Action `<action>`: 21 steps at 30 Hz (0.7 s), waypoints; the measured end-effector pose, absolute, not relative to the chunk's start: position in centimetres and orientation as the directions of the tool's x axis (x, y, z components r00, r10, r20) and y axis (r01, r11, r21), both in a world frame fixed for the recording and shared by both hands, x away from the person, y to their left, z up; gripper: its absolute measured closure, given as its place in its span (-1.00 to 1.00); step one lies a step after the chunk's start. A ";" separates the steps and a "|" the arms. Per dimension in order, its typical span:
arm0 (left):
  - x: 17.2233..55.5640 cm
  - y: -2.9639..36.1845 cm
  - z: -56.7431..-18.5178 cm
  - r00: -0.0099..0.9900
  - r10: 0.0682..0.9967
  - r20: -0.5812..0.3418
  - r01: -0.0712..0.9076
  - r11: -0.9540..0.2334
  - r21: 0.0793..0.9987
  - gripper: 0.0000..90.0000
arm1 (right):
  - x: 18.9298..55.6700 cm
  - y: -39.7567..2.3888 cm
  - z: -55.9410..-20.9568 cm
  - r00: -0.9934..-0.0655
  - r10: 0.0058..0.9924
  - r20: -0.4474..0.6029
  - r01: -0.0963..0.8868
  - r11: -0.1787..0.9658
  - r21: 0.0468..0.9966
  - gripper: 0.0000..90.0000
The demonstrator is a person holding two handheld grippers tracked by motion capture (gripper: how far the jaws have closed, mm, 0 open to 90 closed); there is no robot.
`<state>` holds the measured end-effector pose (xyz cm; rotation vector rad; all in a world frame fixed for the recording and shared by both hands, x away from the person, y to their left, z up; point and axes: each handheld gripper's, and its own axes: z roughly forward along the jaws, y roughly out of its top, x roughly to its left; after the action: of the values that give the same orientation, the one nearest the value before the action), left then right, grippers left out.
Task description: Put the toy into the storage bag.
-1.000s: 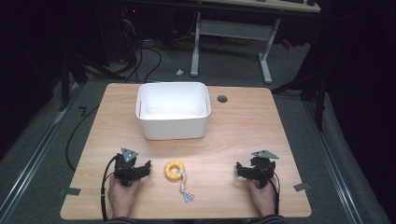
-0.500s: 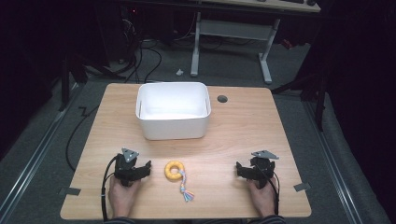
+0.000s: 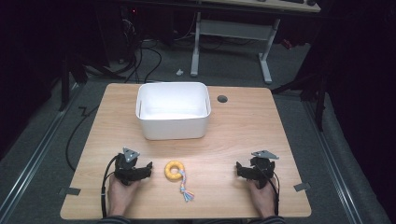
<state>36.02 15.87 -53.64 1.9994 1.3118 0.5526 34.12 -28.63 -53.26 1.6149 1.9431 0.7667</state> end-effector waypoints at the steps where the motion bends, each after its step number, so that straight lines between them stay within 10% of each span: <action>1: 36.0 15.9 -53.6 0.404 0.915 -0.014 0.629 -0.266 0.730 -0.58 | 34.1 -28.6 -53.3 -0.175 0.984 -0.020 0.705 0.140 0.695 -0.84; 21: 34.9 15.4 -51.5 0.490 0.868 -0.085 0.622 -0.279 0.732 -0.51 | 34.1 -28.6 -53.2 -0.172 0.985 -0.018 0.706 0.136 0.695 -0.84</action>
<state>34.91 15.36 -51.50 2.0100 1.2249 0.4323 34.11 -28.60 -53.25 1.6190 1.9411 0.7672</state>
